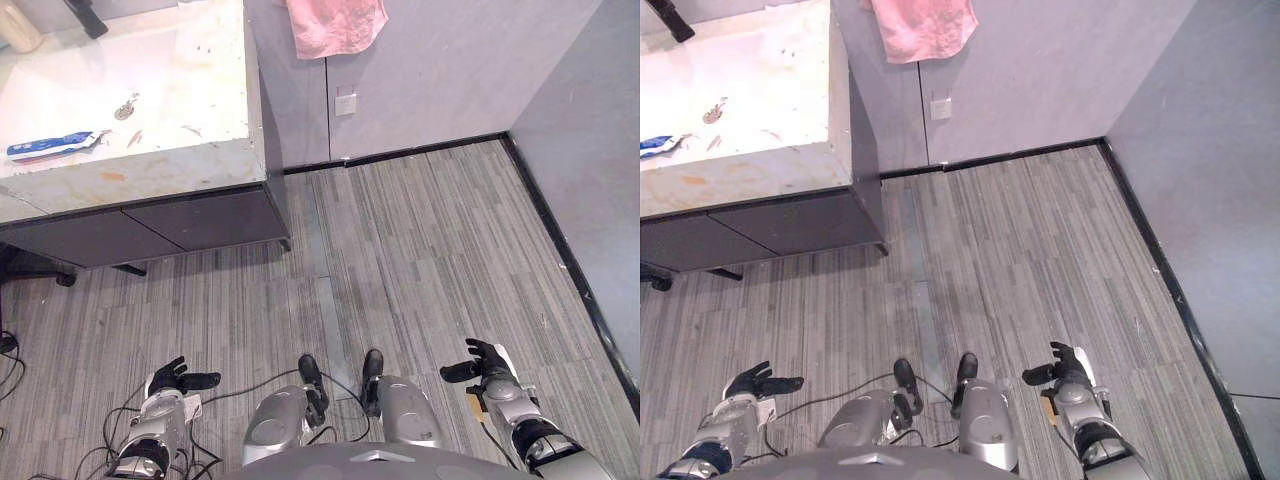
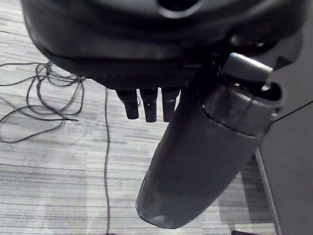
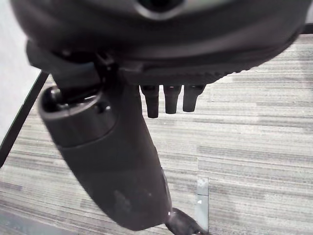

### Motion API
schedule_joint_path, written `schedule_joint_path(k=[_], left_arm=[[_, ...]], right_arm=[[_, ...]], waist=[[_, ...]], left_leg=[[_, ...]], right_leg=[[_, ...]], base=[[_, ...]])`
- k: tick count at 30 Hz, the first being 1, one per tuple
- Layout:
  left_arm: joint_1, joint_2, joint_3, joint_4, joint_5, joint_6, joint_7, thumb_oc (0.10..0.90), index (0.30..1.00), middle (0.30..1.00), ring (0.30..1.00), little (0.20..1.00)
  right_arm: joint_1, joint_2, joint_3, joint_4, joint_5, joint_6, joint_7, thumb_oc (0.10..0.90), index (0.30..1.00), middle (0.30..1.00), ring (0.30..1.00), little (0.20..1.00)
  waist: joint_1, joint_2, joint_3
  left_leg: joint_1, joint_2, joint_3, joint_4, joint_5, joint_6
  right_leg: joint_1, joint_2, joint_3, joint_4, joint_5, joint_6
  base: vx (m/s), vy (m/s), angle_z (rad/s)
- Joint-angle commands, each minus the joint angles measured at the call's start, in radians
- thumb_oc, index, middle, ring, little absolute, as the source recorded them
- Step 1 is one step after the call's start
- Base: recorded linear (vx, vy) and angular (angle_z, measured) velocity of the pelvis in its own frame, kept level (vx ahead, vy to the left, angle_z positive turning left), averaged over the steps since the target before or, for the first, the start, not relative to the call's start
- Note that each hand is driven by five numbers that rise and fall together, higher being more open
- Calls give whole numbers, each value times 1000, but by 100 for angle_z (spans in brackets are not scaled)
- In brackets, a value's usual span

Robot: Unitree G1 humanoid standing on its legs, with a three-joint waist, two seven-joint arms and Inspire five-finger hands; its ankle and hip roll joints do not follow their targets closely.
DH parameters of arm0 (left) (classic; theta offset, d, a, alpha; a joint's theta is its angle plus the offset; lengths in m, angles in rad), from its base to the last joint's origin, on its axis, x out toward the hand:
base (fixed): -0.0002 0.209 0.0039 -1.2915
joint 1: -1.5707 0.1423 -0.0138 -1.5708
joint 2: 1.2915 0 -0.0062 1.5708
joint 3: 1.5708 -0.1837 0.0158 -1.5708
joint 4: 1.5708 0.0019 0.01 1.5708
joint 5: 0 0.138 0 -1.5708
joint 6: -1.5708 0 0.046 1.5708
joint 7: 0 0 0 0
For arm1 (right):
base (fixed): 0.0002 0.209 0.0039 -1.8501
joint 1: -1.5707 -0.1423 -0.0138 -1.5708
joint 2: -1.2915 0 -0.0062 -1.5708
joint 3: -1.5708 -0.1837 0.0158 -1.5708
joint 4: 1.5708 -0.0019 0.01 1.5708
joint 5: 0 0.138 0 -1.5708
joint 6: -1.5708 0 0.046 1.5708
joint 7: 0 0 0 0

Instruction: Organize the bathroom.

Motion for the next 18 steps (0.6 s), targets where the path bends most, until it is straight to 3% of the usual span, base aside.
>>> schedule_joint_path(k=[1,4,6,7,8,10,12,14,16,17,18], left_arm=[[8,40,15,12,-10,-19,16,800,900,900,900,900],[-10,28,0,46,9,-27,-3,800,900,900,900,900],[-27,25,-24,55,28,-37,-19,800,900,900,900,900],[-29,24,-25,50,33,-35,-18,800,900,900,900,900],[-38,21,-37,30,37,-26,-12,800,900,900,900,900],[-49,24,-48,19,35,-20,-20,800,900,900,900,900],[-53,29,-53,8,55,-19,-42,800,900,900,900,900],[-42,37,-64,-22,66,-10,-57,800,900,900,900,900],[-26,42,-58,-37,80,-3,-63,800,900,900,900,900],[19,51,-45,-72,139,6,-62,800,900,900,900,900],[23,52,-43,-74,140,8,-62,800,900,900,900,900]], right_arm=[[-38,-80,3,-36,-32,-33,-27,800,900,900,900,900],[-47,-87,-13,0,-23,-55,-17,800,900,900,900,900],[-63,-85,-10,18,9,-96,20,800,900,900,900,900],[-67,-84,-10,15,17,-99,26,800,900,900,900,900],[-80,-77,-11,-4,80,-126,60,800,900,900,900,900],[-81,-66,-30,-42,142,-98,126,800,900,900,900,900],[-64,-59,-50,-76,197,-99,161,800,900,900,900,900],[-20,-49,-92,-109,219,-105,190,800,900,900,900,900],[-4,-43,-98,-117,183,-116,207,800,900,900,900,900],[11,-32,-97,-144,161,-119,240,800,900,900,900,900],[11,-32,-97,-146,152,-117,243,800,900,900,900,900]], waist=[[-23,16,-18],[-38,41,-39],[-35,44,-38],[-35,43,-36],[-31,42,-27],[-39,45,-13],[-45,44,-4],[-46,41,-1],[-38,34,3],[-17,37,15],[-14,38,16]], left_leg=[[97,134,-34,-21,43,-19],[149,238,-46,-151,153,-53],[125,259,-100,-132,176,-62],[127,255,-103,-126,163,-62],[130,236,-95,-108,106,-56],[137,204,-5,-93,18,-41],[123,167,18,-63,-38,-25],[102,107,1,-36,-96,-1],[107,87,8,-34,-112,7],[154,88,73,-56,-141,14],[159,88,81,-59,-141,15]], right_leg=[[16,-9,22,11,-71,91],[4,-25,40,35,-85,95],[-15,-63,74,60,-82,113],[-20,-75,79,66,-77,119],[-39,-122,89,85,-58,145],[-52,-191,67,89,-19,187],[-48,-241,75,81,16,210],[-43,-305,95,41,115,219],[-52,-344,84,37,199,223],[-57,-355,-4,80,193,234],[-57,-353,-15,87,187,234]], base=[[68,206,-50],[79,372,1],[53,380,26],[40,368,30],[20,349,24],[36,464,4],[69,454,24],[127,443,32],[123,264,-13],[118,219,-39],[111,249,-90]])
